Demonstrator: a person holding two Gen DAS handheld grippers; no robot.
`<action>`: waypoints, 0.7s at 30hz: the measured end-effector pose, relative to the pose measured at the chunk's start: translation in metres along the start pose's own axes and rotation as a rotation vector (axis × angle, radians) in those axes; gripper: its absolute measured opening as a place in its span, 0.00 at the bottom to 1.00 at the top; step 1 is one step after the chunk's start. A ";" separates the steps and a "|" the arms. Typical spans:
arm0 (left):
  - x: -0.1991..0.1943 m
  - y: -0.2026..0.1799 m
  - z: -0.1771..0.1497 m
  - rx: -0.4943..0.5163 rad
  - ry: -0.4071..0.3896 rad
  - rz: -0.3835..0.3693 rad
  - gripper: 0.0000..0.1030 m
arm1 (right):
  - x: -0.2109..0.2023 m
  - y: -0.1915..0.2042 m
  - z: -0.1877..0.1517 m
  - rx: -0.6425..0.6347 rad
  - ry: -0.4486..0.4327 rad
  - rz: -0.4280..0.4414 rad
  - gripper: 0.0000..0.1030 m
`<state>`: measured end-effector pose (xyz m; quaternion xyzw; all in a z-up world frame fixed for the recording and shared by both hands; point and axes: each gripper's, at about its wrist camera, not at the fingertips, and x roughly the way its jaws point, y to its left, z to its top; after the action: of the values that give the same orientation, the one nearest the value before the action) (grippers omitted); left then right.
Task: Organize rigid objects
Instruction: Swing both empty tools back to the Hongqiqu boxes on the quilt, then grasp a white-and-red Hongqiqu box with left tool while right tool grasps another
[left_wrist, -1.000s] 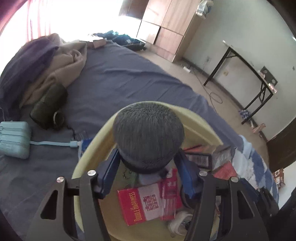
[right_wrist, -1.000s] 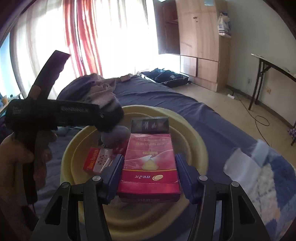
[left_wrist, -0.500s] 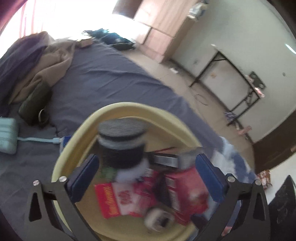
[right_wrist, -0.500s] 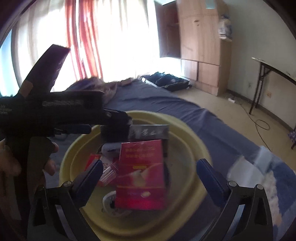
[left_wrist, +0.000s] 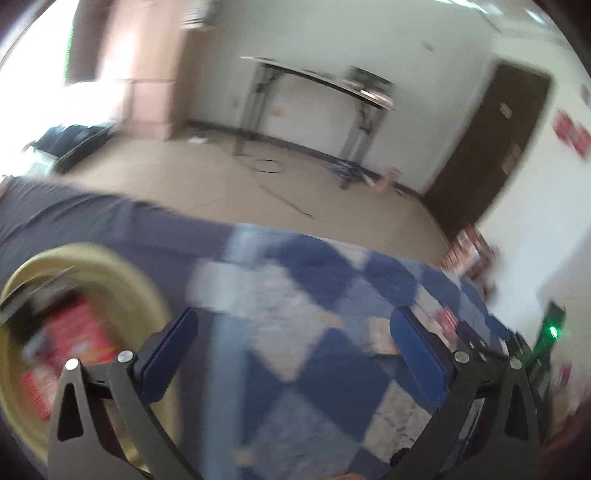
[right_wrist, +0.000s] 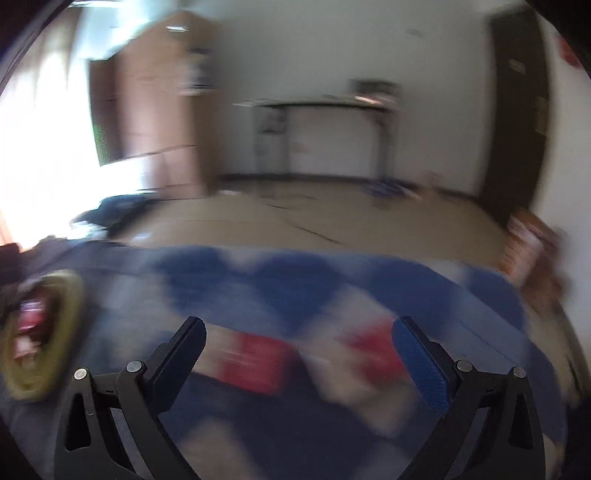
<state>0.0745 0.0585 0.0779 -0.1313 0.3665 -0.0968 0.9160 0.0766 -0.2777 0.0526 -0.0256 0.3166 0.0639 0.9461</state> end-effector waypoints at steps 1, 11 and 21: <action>0.012 -0.015 -0.003 0.034 0.008 -0.024 1.00 | 0.001 -0.018 -0.009 0.029 -0.021 -0.044 1.00; 0.105 -0.102 -0.049 0.119 0.215 -0.059 1.00 | 0.051 -0.049 -0.024 -0.144 0.046 0.083 1.00; 0.145 -0.143 -0.039 0.260 0.270 0.098 1.00 | 0.077 -0.067 -0.013 -0.234 0.117 0.266 1.00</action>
<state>0.1395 -0.1236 0.0018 0.0203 0.4764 -0.1152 0.8714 0.1395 -0.3369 -0.0036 -0.0970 0.3623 0.2231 0.8998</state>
